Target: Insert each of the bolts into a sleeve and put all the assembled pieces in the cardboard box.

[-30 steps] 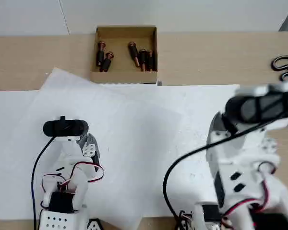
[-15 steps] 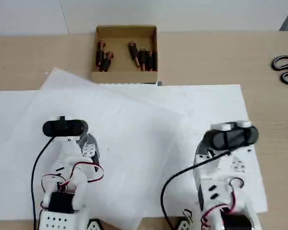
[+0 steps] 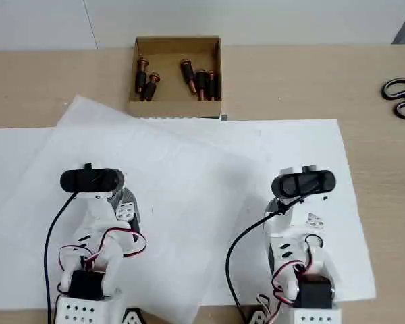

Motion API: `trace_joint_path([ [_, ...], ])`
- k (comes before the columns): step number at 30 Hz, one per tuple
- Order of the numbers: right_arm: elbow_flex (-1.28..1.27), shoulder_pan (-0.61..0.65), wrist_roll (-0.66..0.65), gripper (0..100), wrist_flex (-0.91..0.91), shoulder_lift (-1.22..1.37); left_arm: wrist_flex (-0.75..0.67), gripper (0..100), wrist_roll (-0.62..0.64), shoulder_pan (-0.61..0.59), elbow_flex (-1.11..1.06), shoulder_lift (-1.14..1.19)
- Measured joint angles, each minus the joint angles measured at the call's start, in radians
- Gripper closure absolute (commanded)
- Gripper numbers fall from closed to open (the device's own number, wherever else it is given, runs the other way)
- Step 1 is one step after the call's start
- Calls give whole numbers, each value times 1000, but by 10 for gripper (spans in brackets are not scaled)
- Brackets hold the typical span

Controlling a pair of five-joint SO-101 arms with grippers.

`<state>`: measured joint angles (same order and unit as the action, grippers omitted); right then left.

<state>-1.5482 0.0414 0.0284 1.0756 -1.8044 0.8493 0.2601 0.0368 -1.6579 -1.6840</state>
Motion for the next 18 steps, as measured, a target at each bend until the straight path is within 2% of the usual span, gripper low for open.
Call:
trace_joint_path([
  [6,-101,-2,0,995,-12,0,0,994,0,0,0,0],
  [18,-103,-2,0,995,-14,2,0,994,11,0,0,0],
])
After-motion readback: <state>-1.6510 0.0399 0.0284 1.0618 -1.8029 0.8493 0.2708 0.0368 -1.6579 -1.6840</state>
